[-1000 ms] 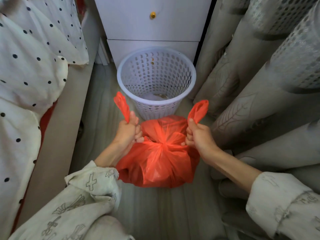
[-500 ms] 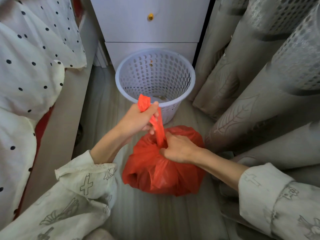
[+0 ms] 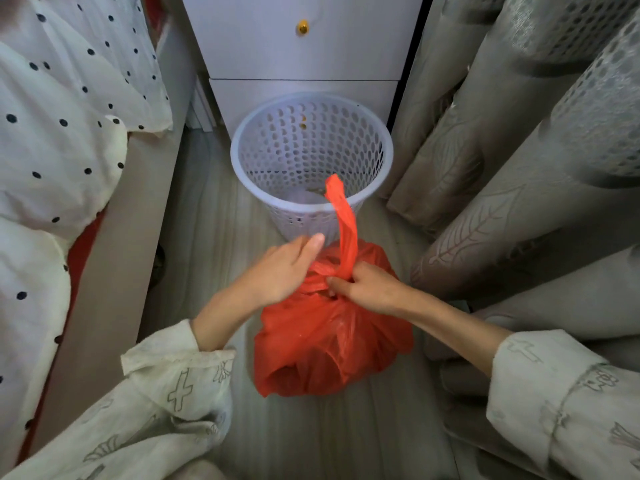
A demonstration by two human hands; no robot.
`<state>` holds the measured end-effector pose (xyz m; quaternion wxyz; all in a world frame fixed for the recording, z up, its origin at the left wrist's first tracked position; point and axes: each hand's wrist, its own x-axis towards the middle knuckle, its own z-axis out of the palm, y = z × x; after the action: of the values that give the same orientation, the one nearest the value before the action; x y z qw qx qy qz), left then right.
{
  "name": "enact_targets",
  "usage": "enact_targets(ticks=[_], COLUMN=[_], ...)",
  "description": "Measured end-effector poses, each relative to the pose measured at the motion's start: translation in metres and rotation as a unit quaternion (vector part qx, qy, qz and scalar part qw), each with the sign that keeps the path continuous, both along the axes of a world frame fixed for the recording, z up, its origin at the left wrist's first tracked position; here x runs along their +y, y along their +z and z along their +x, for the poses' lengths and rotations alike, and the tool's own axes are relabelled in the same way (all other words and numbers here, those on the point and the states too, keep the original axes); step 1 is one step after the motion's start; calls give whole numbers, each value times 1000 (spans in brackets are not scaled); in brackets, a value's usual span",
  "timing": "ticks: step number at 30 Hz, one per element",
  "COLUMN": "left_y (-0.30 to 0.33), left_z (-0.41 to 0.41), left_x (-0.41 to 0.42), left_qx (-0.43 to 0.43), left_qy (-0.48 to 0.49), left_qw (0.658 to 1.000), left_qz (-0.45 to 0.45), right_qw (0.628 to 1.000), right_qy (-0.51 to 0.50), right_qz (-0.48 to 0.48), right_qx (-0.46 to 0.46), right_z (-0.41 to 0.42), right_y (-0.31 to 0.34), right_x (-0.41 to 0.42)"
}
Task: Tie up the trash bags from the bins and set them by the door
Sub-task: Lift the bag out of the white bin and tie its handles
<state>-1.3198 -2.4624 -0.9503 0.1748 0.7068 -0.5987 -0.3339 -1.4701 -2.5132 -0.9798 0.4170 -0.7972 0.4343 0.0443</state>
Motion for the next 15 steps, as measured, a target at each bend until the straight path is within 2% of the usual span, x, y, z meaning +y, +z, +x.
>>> enact_targets(ticks=[2,4,6,8,10,11,13,15], left_y=[-7,-7,-4,1,12,16,25,25], left_z=[-2,2,12,17,11,7,3,7], left_x=[6,7,5,6,8,9,8,5], left_qx=[-84,-85,-22,104,218,246,241,215], left_qy=[-52,-49,5,70,55,23,-33,-40], left_qw=[995,995,999,991,974,968,967,970], left_qz=[23,-12,-37,-40,5,34,81,103], right_qw=[999,997,997,994,981,973,956,944], right_qy=[-10,-15,-24,-61,-113,-131,-151,-154], right_qz=[20,39,39,58,111,135,182,216], right_qx=[-46,-60,-54,-74,-114,-136,-175,-197], right_z=[0,-3,-13,-26,-34,-36,-36,-37], right_y=[2,4,3,0,-2,-1,-2,-5], right_x=[1,1,-2,-8,-10,-10,-8,-8])
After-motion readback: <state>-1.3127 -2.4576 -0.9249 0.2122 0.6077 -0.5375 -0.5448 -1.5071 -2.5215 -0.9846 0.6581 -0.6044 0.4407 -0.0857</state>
